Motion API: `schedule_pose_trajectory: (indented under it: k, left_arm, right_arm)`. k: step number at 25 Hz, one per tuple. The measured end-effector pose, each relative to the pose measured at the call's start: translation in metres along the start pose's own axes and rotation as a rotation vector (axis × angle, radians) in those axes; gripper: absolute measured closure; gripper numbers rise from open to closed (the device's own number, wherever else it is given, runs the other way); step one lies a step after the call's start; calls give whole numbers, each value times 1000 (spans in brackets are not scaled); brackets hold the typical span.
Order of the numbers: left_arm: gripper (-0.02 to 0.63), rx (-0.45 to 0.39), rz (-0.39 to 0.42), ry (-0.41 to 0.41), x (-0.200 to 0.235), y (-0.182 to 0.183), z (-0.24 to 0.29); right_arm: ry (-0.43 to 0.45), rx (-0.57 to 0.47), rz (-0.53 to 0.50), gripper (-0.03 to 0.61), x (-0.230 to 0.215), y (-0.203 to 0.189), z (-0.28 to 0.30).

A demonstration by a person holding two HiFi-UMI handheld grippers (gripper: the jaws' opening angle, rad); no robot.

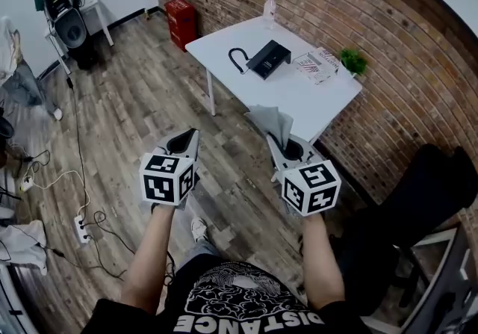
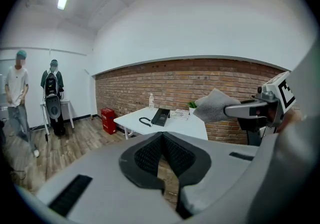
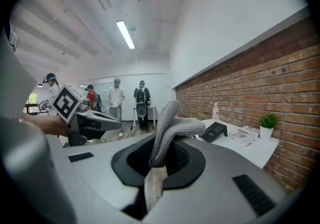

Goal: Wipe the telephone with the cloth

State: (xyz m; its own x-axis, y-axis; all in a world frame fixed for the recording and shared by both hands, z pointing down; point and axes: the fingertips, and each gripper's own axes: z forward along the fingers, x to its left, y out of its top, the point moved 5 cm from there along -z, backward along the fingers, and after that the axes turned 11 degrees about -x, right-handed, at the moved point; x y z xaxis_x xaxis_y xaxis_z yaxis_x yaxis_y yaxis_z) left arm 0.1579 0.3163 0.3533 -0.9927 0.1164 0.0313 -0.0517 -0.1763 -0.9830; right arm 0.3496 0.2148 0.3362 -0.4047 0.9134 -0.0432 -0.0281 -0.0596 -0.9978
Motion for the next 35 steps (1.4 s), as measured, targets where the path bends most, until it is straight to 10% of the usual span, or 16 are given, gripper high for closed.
schedule_pose_trajectory:
  k: [17,35]
  left_arm:
    - [607,20,-32,-108,185,17,96]
    - [607,45,-2,-231,220,18,186]
  right_arm:
    - [-143,39,23,566,12,13,185]
    - [-240,32,44,566,-27,0,251]
